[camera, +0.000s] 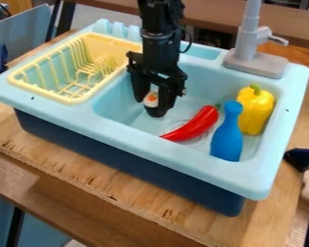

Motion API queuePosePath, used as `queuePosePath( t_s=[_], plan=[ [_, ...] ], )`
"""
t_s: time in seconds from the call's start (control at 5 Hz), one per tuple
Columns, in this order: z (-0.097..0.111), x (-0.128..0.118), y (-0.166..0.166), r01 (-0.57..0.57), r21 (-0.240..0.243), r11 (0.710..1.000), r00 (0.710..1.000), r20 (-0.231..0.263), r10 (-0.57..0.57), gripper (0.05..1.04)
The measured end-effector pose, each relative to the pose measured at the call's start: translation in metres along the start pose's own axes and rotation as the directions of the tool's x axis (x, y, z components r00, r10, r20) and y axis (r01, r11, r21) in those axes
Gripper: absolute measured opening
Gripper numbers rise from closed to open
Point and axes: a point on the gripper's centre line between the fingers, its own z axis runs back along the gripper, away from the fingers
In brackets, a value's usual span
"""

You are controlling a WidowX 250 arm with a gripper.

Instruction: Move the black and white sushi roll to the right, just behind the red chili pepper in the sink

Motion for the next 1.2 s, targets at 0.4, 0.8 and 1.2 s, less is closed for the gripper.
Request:
queuePosePath(
  t_s=[0.4, 0.8, 1.2],
  plan=[
    [0.002, -0.007, -0.003, 0.006, 0.001, 1.000, 1.000, -0.030, -0.006, 0.363],
    [0.023, 0.010, -0.018, 0.096, -0.013, 0.995, 0.995, 0.014, -0.096, 0.349],
    [0.016, 0.044, -0.033, 0.183, -0.046, 0.982, 0.983, 0.003, -0.183, 0.349]
  ],
)
